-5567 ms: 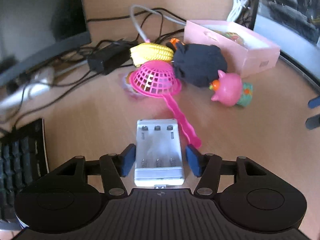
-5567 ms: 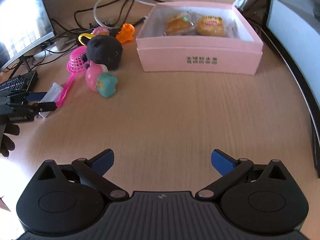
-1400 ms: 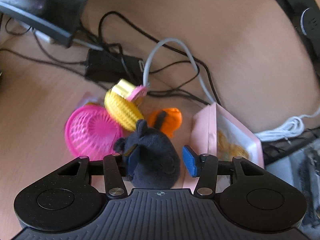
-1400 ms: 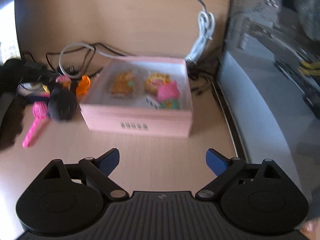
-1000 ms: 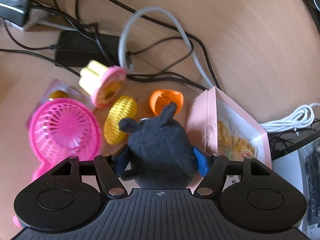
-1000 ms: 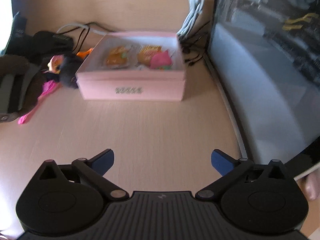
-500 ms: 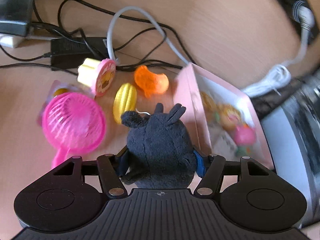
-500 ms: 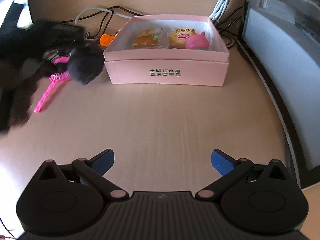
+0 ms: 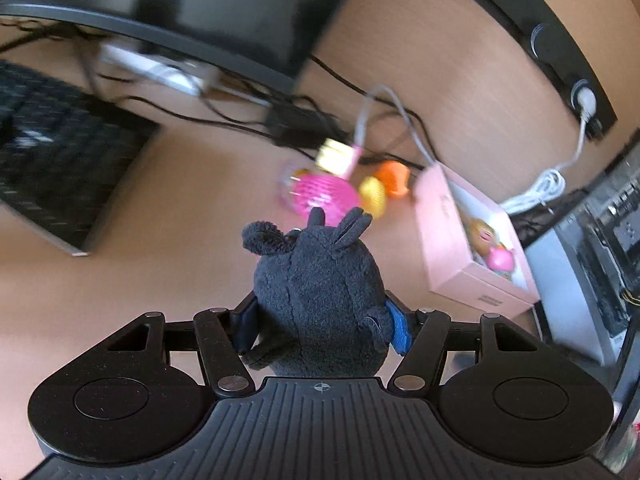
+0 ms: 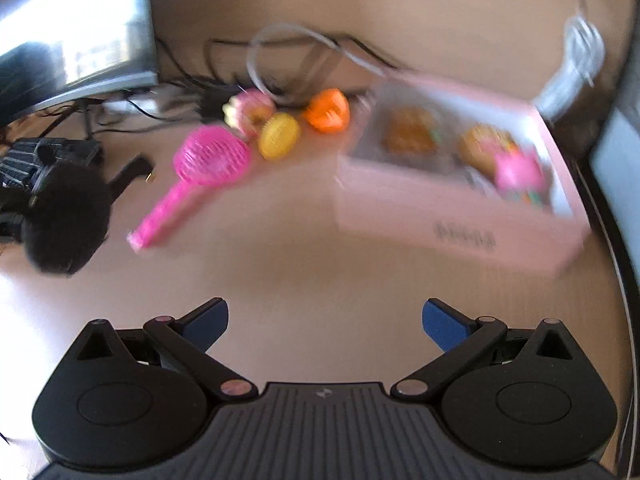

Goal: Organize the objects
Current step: 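Grasp the yellow-and-pink cup toy with the right tool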

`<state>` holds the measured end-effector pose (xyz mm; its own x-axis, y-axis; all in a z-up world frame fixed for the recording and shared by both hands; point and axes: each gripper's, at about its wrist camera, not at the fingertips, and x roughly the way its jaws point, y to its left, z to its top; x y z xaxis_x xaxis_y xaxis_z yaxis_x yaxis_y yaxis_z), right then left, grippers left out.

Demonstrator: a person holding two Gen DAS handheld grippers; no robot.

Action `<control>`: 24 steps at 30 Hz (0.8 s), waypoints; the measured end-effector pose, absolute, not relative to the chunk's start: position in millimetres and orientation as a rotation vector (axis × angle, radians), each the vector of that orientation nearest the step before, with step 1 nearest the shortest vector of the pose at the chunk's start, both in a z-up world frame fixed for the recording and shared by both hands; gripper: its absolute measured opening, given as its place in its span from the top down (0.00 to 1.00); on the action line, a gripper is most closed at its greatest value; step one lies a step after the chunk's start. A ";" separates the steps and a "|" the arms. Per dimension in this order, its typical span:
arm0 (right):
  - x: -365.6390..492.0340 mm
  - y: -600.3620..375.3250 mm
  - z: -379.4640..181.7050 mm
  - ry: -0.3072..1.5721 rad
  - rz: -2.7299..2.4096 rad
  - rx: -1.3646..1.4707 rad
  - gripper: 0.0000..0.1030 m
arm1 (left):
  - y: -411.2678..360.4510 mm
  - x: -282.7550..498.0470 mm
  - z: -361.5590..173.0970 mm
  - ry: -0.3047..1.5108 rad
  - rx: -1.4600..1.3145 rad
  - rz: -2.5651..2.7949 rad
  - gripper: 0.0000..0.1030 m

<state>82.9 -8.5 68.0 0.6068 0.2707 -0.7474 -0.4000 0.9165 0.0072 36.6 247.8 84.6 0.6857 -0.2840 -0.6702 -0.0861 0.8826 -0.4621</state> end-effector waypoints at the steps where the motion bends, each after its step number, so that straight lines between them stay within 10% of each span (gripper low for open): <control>1: 87.7 -1.1 74.5 0.800 0.401 -0.184 0.00 | 253.7 30.1 85.8 0.810 -0.485 -0.099 0.36; 20: 281.4 148.9 45.0 0.848 0.301 -0.206 0.14 | 339.4 -59.8 95.6 0.782 -0.500 0.032 0.36; 24: 287.0 155.2 34.3 0.897 0.308 -0.245 0.43 | 352.2 -62.7 89.8 0.790 -0.518 0.042 0.36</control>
